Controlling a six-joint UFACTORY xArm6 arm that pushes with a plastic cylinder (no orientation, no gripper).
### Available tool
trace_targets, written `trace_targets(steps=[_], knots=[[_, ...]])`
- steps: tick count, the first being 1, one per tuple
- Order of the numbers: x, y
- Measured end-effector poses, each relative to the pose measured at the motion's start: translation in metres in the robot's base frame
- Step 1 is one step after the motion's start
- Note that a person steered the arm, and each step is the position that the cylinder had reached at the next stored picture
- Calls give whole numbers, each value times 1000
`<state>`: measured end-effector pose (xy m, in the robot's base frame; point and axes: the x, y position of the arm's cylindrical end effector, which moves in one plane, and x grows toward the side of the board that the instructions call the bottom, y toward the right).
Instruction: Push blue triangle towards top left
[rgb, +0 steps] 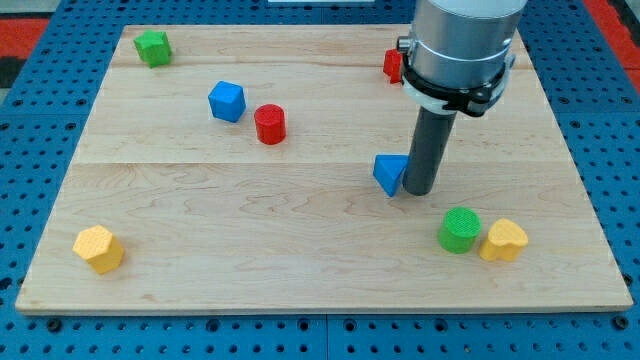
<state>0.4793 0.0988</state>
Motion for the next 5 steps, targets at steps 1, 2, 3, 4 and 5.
trace_targets(steps=[1, 2, 3, 4, 5], knots=[[0, -1], [0, -6], [0, -24], [-11, -26], [-39, -55]])
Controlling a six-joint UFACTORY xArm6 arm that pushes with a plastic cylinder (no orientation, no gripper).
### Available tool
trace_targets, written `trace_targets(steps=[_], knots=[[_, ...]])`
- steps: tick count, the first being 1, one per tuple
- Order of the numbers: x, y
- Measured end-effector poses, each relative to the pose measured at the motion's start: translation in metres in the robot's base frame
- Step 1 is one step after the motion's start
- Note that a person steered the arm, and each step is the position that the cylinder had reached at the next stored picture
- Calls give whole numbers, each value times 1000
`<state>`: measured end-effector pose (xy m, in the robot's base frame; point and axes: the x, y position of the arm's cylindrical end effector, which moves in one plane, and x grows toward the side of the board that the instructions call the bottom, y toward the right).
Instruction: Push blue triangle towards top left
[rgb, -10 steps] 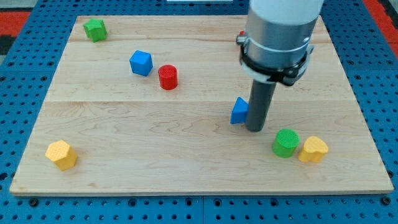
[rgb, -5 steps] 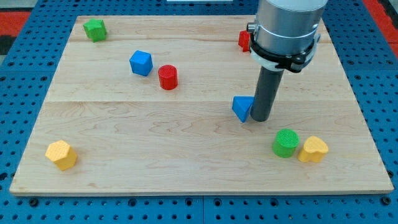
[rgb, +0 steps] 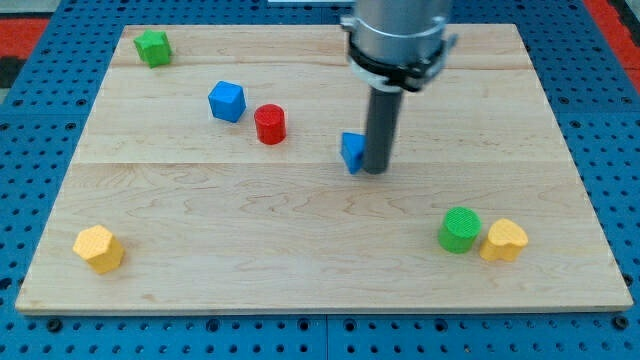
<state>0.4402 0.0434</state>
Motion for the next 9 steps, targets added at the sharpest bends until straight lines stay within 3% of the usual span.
trace_targets(steps=[1, 7, 9], knots=[[-9, -48], [-180, -39], [-198, -133]])
